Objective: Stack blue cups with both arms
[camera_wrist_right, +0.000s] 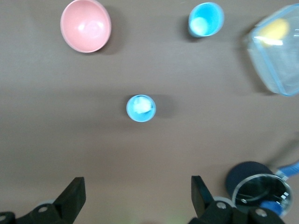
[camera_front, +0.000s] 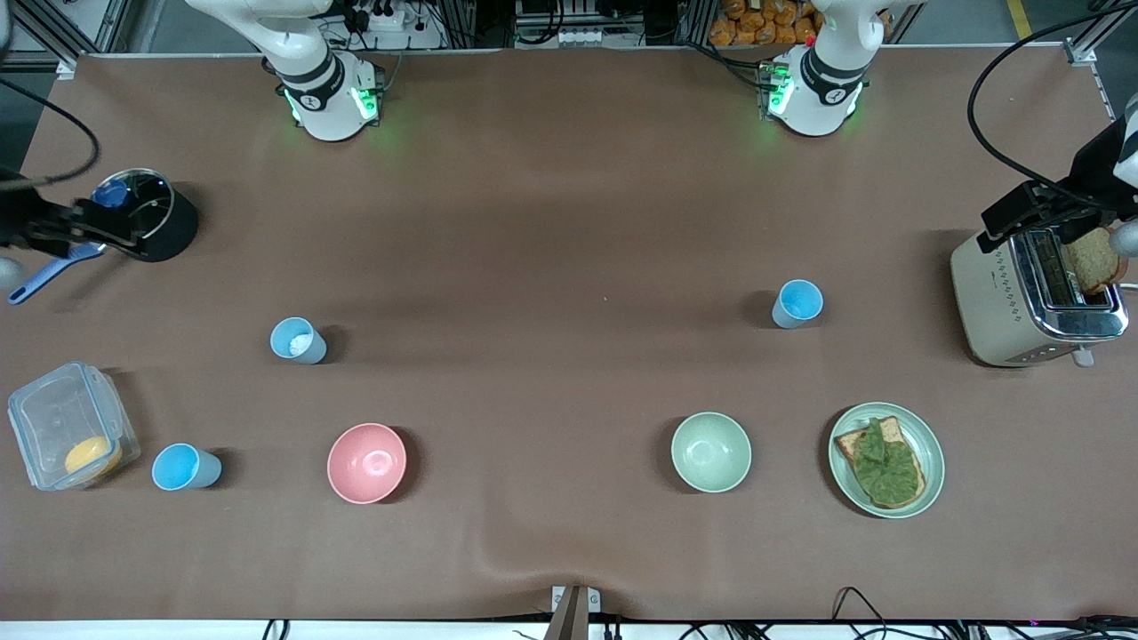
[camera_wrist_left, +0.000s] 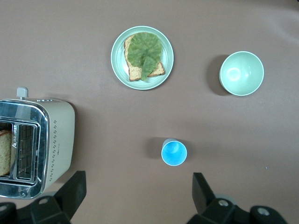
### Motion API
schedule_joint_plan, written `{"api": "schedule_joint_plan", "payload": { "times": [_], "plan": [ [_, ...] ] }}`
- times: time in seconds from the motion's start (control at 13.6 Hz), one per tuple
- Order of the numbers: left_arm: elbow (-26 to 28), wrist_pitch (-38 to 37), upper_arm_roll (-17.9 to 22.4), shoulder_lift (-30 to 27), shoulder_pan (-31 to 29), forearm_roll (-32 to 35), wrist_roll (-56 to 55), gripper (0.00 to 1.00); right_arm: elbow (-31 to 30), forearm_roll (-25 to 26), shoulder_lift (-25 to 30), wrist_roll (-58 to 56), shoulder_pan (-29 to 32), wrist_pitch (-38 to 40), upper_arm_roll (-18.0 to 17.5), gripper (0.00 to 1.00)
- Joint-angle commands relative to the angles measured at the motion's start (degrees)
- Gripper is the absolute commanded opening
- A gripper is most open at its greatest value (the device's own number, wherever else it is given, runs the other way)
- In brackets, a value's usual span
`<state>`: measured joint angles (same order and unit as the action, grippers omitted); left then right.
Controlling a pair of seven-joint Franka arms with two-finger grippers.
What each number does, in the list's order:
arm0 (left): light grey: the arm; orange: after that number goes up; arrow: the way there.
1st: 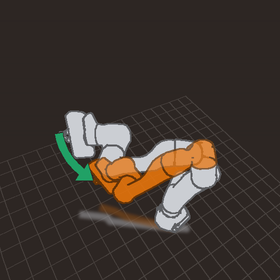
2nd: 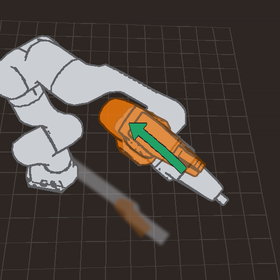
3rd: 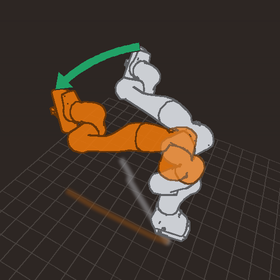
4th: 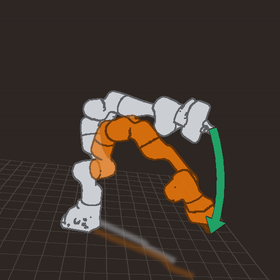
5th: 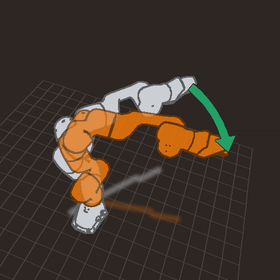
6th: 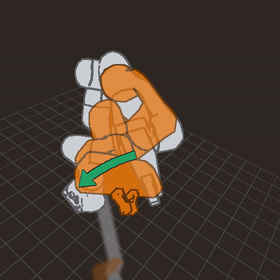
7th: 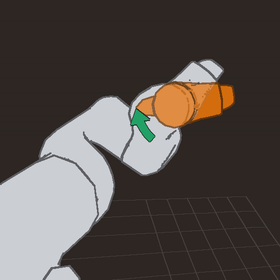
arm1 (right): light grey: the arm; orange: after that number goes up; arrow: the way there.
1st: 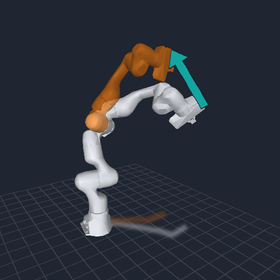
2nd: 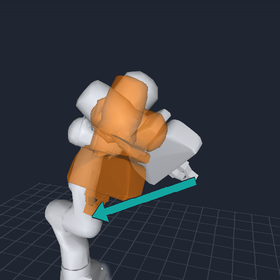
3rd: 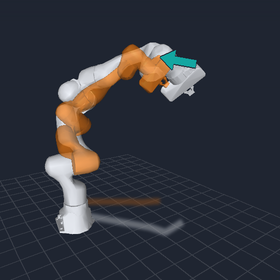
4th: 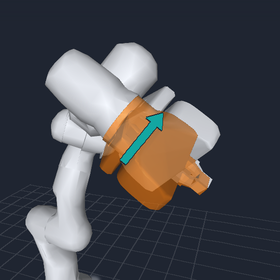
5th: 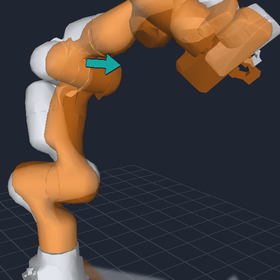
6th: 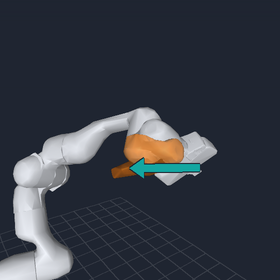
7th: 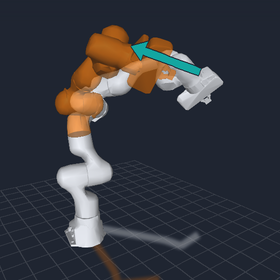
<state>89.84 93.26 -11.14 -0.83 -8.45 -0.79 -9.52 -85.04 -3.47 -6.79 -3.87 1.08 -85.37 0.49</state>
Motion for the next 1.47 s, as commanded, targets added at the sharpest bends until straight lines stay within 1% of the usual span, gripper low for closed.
{"api": "schedule_joint_plan", "payload": {
  "times": [0.0, 0.15, 0.22, 0.51, 0.66, 0.73, 0.88, 1.1, 1.17, 1.25, 1.4],
  "plan": [
    [-0.7, 0.0, -0.2, 0.0, 0.0, 1.0, 0.0, 1.0, -9.6, -0.5, -2.0, 1.1, -5.8, -13.1, -0.3, 1.0],
    [-0.7, 0.0, -0.1, 0.0, 0.1, 1.0, 0.0, 1.0, -19.8, -0.3, -1.9, 1.8, -8.9, -26.4, -0.2, 1.0],
    [-0.7, 0.0, -0.2, 0.0, 0.0, 1.0, 0.0, 1.0, -23.4, -0.3, -2.2, 3.4, -9.0, -30.7, -0.2, 1.0],
    [-0.7, 0.0, -0.2, 0.0, 0.1, 1.0, -0.1, 1.0, -33.4, -0.4, -2.4, 3.8, -8.0, -40.3, -0.2, 1.0],
    [-0.7, 0.0, -0.2, 0.0, 0.2, 1.0, 0.0, 1.0, -38.6, -0.3, -2.8, 3.8, -7.6, -47.7, -0.1, 1.0],
    [-0.7, 0.1, -0.2, 0.0, 0.2, 1.0, 0.0, 1.0, -40.4, -0.3, -3.9, 3.9, -7.6, -51.0, -0.1, 1.0],
    [-0.7, 0.1, -0.2, 0.0, 0.3, 1.0, 0.0, 1.0, -40.6, -0.3, -7.9, 3.9, -7.6, -53.1, -0.1, 1.0],
    [-0.6, -0.1, -0.5, 0.0, -0.2, 1.0, 0.1, 1.0, -40.3, 0.1, -11.4, 3.8, -7.5, -57.3, -0.1, 1.0],
    [-0.7, 0.1, -0.5, 0.0, -0.3, 1.0, 0.1, 1.0, -40.3, 0.1, -12.3, 3.8, -7.5, -58.8, 0.0, 0.97],
    [-0.7, 0.2, -0.5, 0.1, 0.0, 1.0, 0.1, 1.0, -40.3, 0.1, -12.5, 3.8, -7.6, -58.9, 0.0, 0.84],
    [-0.7, 0.2, -0.5, 0.1, -0.2, 1.0, 0.0, 1.0, -40.3, 0.1, -12.5, 3.8, -7.6, -58.5, 0.0, 0.53]
  ]
}}
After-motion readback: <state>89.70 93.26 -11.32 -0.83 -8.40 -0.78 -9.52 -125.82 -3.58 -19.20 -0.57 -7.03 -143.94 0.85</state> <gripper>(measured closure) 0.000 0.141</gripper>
